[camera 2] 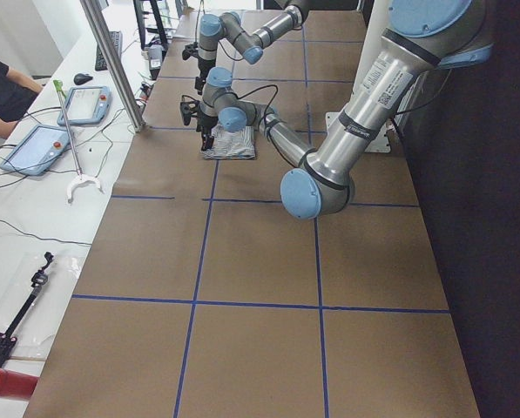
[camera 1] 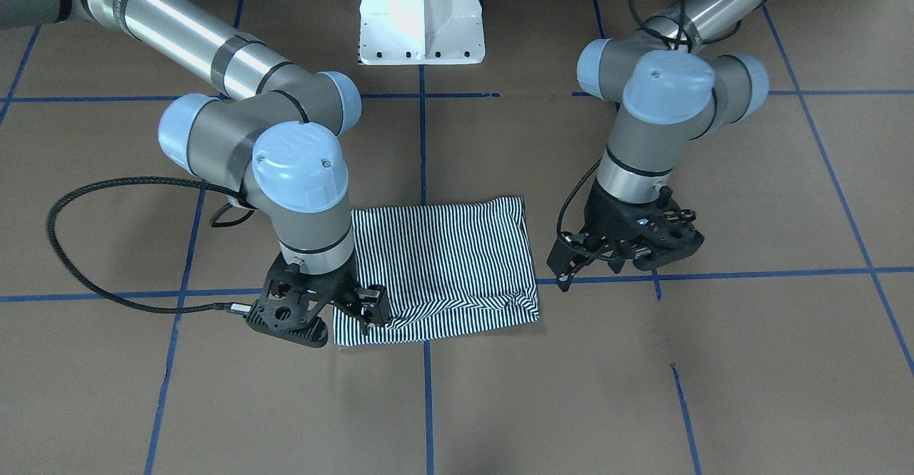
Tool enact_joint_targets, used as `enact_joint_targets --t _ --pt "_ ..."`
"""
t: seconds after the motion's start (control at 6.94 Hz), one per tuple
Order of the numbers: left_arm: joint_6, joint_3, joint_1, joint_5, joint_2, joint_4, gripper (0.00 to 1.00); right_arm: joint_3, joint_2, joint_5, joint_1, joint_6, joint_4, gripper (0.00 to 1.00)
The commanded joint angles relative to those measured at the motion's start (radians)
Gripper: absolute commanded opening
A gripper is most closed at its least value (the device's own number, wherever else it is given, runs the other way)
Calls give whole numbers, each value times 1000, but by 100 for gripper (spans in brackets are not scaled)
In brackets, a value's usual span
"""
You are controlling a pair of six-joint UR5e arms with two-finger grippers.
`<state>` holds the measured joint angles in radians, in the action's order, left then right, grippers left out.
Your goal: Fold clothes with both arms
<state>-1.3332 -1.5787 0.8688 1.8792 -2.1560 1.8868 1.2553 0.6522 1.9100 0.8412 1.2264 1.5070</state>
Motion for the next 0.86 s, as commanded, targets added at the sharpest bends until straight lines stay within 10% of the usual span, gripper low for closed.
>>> enact_joint_targets --t 0.0,0.72 --pt "278 -76 166 111 114 -14 100 204 207 183 187 -329 79 100" --pt "1267 -141 598 233 415 -135 100 279 672 380 695 -1428 245 100"
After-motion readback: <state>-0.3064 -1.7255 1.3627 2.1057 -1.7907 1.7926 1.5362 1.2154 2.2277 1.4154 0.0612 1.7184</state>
